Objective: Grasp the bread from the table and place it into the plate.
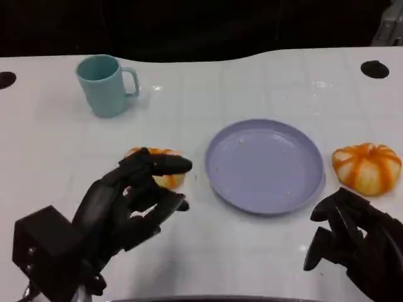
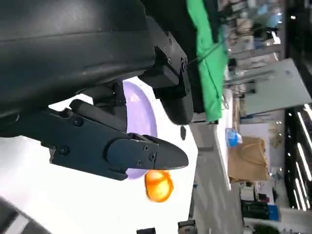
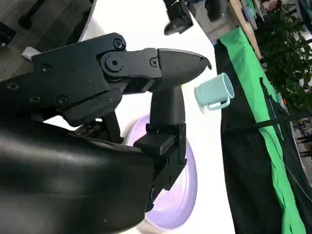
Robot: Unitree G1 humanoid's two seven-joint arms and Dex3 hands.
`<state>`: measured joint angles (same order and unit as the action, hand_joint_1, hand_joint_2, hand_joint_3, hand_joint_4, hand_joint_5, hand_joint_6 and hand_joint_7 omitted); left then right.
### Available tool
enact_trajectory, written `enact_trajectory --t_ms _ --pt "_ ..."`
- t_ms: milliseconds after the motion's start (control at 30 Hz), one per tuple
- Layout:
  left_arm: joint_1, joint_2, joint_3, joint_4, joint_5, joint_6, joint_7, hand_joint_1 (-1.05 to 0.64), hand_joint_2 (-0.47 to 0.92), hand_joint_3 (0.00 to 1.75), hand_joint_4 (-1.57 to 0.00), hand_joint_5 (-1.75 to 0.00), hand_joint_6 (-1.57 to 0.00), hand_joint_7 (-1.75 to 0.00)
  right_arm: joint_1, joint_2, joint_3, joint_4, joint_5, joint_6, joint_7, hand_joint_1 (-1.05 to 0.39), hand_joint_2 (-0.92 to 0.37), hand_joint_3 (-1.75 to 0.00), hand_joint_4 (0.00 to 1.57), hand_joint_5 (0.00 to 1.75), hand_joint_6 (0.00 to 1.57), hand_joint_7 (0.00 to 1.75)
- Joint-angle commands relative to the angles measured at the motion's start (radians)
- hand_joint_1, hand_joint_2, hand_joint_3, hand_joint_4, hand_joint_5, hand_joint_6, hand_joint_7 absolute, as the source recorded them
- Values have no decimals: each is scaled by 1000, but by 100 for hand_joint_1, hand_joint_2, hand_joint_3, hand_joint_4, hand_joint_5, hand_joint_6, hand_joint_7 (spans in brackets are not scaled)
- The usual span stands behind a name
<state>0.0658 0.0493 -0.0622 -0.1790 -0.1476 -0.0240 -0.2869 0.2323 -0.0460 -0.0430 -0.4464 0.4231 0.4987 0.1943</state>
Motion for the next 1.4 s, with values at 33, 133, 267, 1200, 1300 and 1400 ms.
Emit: enact_trajectory --t_ms 33,133,267,1200,1300,1400 --pt "-21 104 -16 -23 220 -75 53 -45 90 10 -14 -96 -37 -37 -9 -4 -5 -9 7 7 -11 -45 -92 -37 64 175 49 161" --pt "-29 141 -25 -36 328 -103 78 -41 91 2 -2 -88 -38 -17 -11 -3 -5 -10 5 10 -16 -45 -92 -36 63 175 49 161" --pt "-55 189 -36 -28 441 -136 113 -41 91 1 0 -87 -39 -13 -13 -2 -6 -9 7 16 -21 -45 -92 -36 63 175 49 161" --pt "-284 387 -199 7 1074 -25 75 -42 71 0 0 -23 -19 0 -18 7 -2 -12 7 29 -34 -43 -92 -36 63 175 49 160" --pt "-285 388 -201 6 1073 -23 76 -42 71 0 0 -23 -19 0 -18 7 -2 -12 7 29 -35 -43 -92 -36 63 175 49 161" --pt "-285 389 -202 6 1073 -21 76 -42 71 0 0 -23 -19 0 -18 7 -2 -12 7 29 -35 -43 -92 -36 63 175 49 161"
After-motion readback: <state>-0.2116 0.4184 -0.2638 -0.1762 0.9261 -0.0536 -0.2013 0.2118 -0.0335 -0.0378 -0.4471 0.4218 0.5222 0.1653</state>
